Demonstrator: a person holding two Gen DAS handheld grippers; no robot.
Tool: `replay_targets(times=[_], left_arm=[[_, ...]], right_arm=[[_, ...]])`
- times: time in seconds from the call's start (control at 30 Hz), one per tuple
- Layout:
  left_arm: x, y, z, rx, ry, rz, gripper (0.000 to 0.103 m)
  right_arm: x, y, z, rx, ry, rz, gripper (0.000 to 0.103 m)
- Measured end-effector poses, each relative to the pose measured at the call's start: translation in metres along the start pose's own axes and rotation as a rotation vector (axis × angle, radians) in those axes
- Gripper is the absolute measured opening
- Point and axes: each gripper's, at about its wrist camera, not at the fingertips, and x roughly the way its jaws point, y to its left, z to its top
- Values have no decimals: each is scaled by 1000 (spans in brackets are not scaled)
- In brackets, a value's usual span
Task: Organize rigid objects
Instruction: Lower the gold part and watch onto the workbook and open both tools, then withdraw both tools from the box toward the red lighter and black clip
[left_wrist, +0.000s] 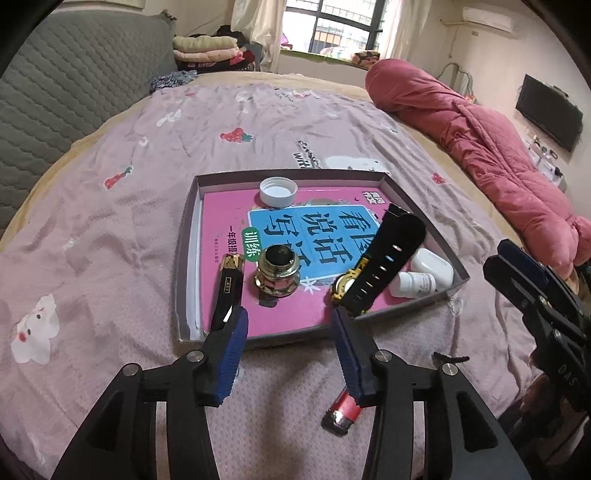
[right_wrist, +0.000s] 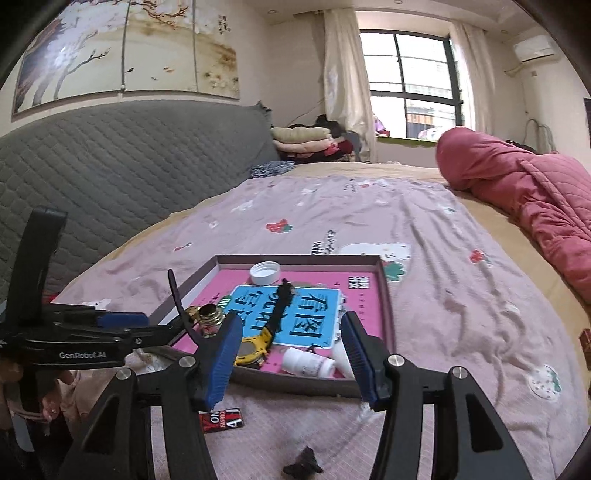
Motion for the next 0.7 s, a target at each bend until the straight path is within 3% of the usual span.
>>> replay_targets(times=[0.43,0.7], left_arm=[[-17,-22,-18,81,9,-7,52],[-21,-26,-27,89,25,2,57]], right_arm=[[-32,-3,-25,38,63,-91,55],[-35,12,-39,33,114,-74,55]])
